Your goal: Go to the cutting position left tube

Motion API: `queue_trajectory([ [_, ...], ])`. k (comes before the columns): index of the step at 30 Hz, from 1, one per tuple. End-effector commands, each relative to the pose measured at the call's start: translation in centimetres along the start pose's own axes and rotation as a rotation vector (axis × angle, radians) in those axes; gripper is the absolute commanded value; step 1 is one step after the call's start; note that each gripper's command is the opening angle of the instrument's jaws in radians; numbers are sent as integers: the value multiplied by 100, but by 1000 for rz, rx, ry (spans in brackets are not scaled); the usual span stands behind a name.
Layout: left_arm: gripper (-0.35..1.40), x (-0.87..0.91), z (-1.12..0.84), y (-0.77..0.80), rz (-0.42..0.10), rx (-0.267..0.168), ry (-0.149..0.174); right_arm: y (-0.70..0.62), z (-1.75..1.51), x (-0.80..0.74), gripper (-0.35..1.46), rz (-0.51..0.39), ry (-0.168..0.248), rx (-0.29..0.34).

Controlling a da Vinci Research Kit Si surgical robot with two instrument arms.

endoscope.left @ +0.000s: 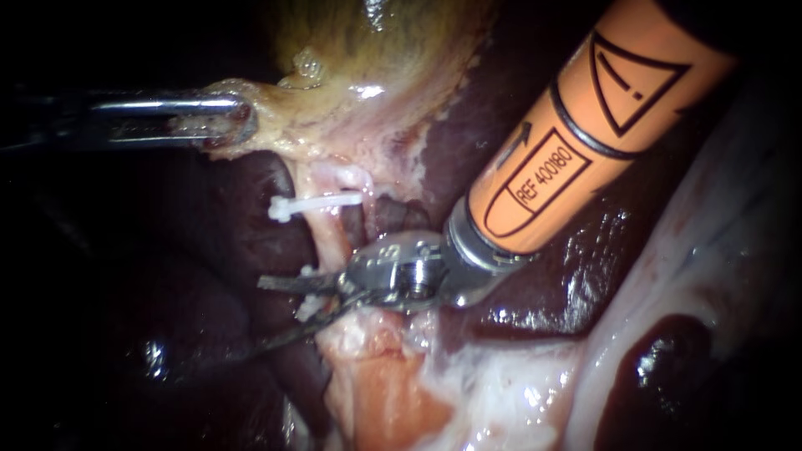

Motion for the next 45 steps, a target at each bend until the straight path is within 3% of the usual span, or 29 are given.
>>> queue_trajectory([
  [1,-35,1,0,1,0,0,0,-1,-2,1,138,1,0,1],
  [13,-35,3,-10,4,-2,-3,-2,-8,-59,5,140,50,9,32],
  [25,-35,6,-15,6,-3,-6,-4,-1,-97,0,138,102,14,34],
  [37,-35,6,-16,6,-4,-6,-4,10,-97,-4,138,111,16,27],
  [45,-35,7,-15,6,-4,-6,-4,26,-65,-5,140,134,30,14],
])
